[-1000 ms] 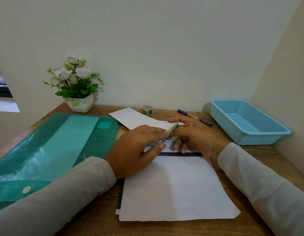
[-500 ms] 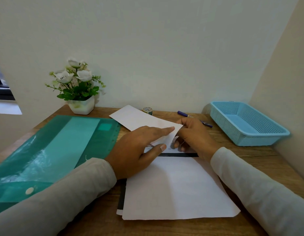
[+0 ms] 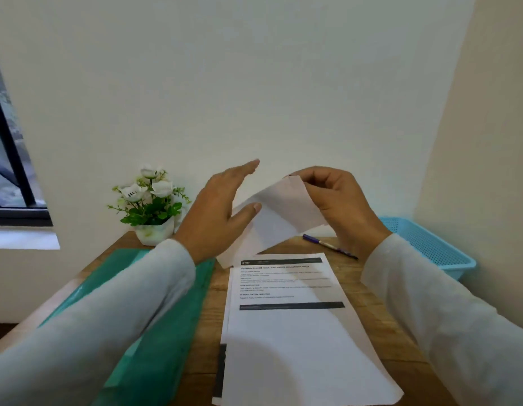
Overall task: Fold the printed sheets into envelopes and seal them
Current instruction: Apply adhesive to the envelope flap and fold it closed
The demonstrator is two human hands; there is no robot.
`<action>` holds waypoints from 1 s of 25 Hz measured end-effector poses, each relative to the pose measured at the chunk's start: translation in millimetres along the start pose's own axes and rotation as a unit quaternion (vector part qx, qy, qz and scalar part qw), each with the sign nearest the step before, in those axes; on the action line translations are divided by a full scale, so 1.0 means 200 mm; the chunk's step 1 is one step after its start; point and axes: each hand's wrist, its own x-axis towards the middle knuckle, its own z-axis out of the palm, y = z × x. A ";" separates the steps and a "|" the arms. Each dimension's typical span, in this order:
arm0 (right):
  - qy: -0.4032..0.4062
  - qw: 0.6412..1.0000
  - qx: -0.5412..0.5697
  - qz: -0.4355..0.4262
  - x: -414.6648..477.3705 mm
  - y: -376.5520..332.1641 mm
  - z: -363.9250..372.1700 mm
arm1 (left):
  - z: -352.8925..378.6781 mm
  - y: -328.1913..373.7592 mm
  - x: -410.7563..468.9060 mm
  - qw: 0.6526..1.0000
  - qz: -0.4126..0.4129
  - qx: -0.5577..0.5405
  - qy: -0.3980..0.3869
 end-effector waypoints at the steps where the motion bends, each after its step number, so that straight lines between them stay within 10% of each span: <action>1: -0.014 1.000 -0.001 -0.020 0.02 -0.06 0.01 | -0.03 0.01 0.05 1.000 -0.005 -0.020 -0.012; 9: 0.027 0.996 0.085 -0.020 0.05 -0.19 -0.01 | -0.15 0.14 0.18 0.935 -0.106 -0.334 0.062; 25: 0.057 0.998 0.023 -0.029 -0.01 -0.11 -0.02 | -0.10 0.20 0.14 0.924 -0.098 -0.354 0.100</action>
